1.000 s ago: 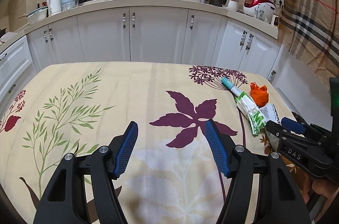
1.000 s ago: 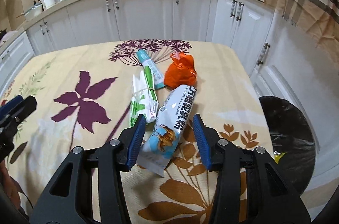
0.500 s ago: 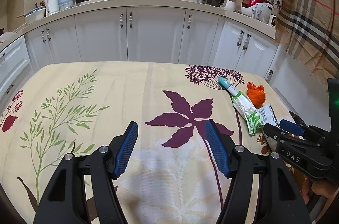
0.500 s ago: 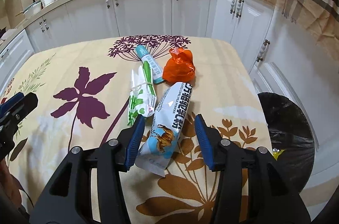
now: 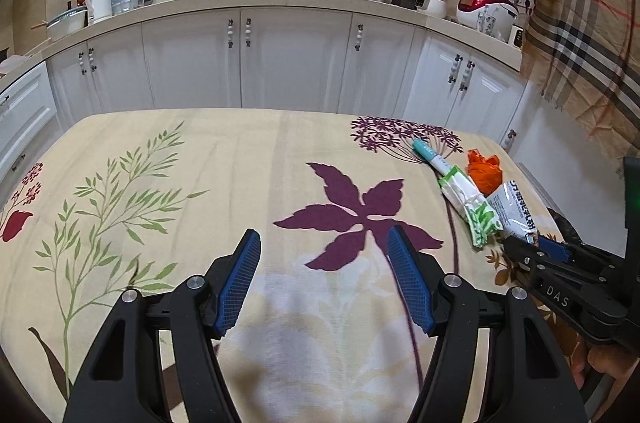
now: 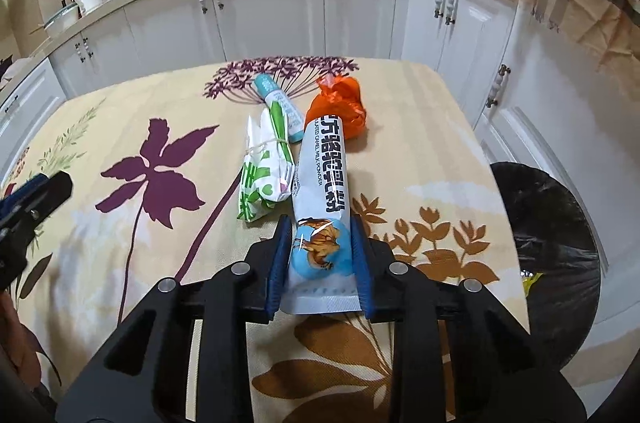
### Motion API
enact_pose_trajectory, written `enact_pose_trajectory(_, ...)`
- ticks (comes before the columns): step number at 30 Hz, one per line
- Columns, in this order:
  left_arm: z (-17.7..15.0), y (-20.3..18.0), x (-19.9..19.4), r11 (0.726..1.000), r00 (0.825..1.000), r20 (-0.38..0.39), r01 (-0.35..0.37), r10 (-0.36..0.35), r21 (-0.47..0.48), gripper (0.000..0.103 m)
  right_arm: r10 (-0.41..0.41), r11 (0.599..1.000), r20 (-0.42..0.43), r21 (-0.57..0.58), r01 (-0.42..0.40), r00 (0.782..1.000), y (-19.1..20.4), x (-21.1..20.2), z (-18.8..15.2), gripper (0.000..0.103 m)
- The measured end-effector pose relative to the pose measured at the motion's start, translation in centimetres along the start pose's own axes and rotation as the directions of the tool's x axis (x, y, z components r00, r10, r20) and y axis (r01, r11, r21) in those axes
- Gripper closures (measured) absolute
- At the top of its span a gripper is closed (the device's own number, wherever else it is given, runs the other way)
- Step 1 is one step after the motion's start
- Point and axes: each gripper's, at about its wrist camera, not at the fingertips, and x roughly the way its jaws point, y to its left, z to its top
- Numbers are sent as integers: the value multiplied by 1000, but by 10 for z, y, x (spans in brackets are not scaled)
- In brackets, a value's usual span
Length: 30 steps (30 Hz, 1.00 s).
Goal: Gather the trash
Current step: 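Grasp the white-green packet with the left gripper while the right gripper carries its packet toward the bin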
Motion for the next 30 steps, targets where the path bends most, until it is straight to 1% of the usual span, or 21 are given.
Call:
enact_pose_trajectory(7, 1, -25, 5, 999, 999, -9, 37, -37, 28, 39, -17, 1000, 47, 23, 16, 999, -19, -16, 3, 75)
enact_pose_trajectory(20, 13, -94, 31, 989, 994, -36, 102, -98, 108, 39, -60, 995, 89, 83, 52, 994, -73, -21, 11, 75)
enact_pose_trajectory(26, 17, -115, 46, 985, 993, -60, 107, -100, 136, 39, -68, 992, 101, 112, 57, 993, -99, -25, 10, 75)
enact_pose_trajectory(30, 19, -124, 62, 983, 991, -98, 102, -87, 153, 39, -72, 990, 107, 128, 58, 992, -110, -27, 9, 75)
